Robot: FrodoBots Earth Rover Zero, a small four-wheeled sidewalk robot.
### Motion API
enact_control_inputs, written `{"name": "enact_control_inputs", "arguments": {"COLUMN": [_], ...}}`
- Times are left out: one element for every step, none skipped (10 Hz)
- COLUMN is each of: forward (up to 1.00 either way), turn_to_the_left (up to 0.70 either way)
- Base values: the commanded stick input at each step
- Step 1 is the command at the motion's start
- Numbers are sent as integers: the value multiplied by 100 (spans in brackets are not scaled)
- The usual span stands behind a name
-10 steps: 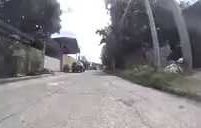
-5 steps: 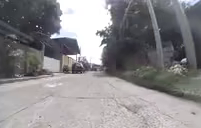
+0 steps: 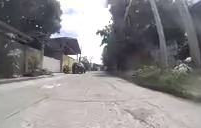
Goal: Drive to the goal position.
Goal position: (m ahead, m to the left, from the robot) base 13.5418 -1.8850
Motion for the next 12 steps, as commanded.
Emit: {"name": "enact_control_inputs", "arguments": {"forward": [50,50,50,50,50,50,50,50,50,50,50,50], "turn_to_the_left": [0,0,0,0,0,0,0,0,0,0,0,0]}}
